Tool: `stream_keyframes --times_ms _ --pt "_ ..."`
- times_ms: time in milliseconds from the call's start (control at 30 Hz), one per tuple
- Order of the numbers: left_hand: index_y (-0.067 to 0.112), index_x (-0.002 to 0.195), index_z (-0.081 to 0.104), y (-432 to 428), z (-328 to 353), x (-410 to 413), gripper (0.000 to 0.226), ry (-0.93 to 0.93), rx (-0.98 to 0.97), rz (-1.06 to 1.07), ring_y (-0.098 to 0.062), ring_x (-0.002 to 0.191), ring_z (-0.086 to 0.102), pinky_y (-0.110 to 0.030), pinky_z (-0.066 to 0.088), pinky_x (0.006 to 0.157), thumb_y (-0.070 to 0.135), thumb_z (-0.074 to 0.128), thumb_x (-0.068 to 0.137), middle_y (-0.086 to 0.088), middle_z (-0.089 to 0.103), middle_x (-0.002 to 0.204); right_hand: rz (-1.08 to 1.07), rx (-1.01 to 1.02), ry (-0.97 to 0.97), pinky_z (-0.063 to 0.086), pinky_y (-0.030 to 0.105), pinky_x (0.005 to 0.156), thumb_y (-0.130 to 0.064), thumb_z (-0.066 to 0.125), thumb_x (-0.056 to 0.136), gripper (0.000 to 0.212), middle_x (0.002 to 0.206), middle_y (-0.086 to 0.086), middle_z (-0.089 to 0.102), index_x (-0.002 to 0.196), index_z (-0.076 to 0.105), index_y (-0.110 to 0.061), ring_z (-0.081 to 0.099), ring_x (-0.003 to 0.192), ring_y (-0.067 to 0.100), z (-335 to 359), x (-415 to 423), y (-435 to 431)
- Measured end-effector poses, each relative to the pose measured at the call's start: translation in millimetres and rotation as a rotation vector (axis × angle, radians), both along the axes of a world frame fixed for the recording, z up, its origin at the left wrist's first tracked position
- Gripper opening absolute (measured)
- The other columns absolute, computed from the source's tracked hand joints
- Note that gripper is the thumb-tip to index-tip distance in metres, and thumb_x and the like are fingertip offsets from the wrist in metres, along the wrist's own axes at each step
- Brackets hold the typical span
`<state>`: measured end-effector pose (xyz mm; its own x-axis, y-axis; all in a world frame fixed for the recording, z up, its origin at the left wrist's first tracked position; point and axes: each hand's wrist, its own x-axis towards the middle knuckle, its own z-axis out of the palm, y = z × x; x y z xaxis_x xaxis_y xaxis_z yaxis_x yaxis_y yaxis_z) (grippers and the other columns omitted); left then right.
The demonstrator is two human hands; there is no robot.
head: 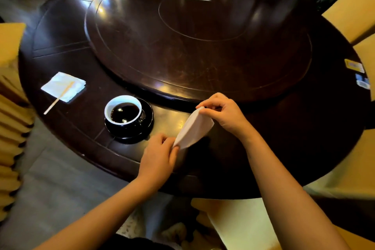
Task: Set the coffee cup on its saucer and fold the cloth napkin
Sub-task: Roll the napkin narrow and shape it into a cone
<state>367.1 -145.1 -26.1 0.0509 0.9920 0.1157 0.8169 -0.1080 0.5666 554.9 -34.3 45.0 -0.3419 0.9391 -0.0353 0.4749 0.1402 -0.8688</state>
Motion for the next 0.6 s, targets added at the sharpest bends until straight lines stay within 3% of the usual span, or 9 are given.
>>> stream_keyframes --times_ms 133,233,300,433,600 --pt "0.006 0.082 0.058 7 -5 -1 0.029 0.045 0.053 0.057 -0.028 0.067 0.05 -0.036 0.041 0.05 0.031 0.044 0.083 -0.011 0.05 0.079 0.029 0.019 -0.052 0.045 0.012 0.072 -0.015 0.066 0.083 0.012 0.095 0.01 0.058 0.09 0.074 -0.02 0.057 0.085 0.015 2 -16 8" --pt "0.005 0.085 0.056 11 -10 -3 0.022 0.004 0.066 0.073 -0.029 0.068 0.051 -0.036 0.04 0.048 0.026 0.049 0.084 -0.013 0.051 0.081 0.017 0.026 -0.057 0.051 0.034 0.086 -0.016 0.067 0.082 0.012 0.097 0.009 0.058 0.09 0.074 -0.021 0.059 0.093 0.022 -1 -26 11" --pt "0.003 0.089 0.054 12 -14 -8 0.013 -0.053 0.046 0.101 -0.031 0.071 0.051 -0.038 0.04 0.052 0.016 0.056 0.085 -0.015 0.051 0.085 0.003 0.024 -0.027 0.053 0.039 0.085 -0.015 0.069 0.081 0.013 0.096 0.009 0.056 0.088 0.073 -0.024 0.06 0.09 0.025 -3 -35 9" --pt "0.003 0.093 0.052 14 -30 -23 0.015 -0.089 -0.043 0.119 -0.034 0.082 0.051 -0.044 0.045 0.061 0.009 0.06 0.082 -0.016 0.051 0.092 0.016 0.06 -0.081 0.044 0.013 0.075 -0.01 0.07 0.079 0.015 0.091 0.001 0.053 0.092 0.074 -0.015 0.055 0.08 0.009 -16 -53 3" --pt "0.005 0.088 0.049 9 -60 -39 0.018 -0.057 -0.17 0.07 -0.039 0.08 0.054 -0.048 0.05 0.065 0.001 0.062 0.075 -0.018 0.052 0.088 -0.034 -0.045 -0.093 0.041 0.005 0.073 -0.006 0.07 0.079 0.017 0.088 -0.007 0.051 0.094 0.073 -0.011 0.055 0.081 0.0 -43 -70 -6"
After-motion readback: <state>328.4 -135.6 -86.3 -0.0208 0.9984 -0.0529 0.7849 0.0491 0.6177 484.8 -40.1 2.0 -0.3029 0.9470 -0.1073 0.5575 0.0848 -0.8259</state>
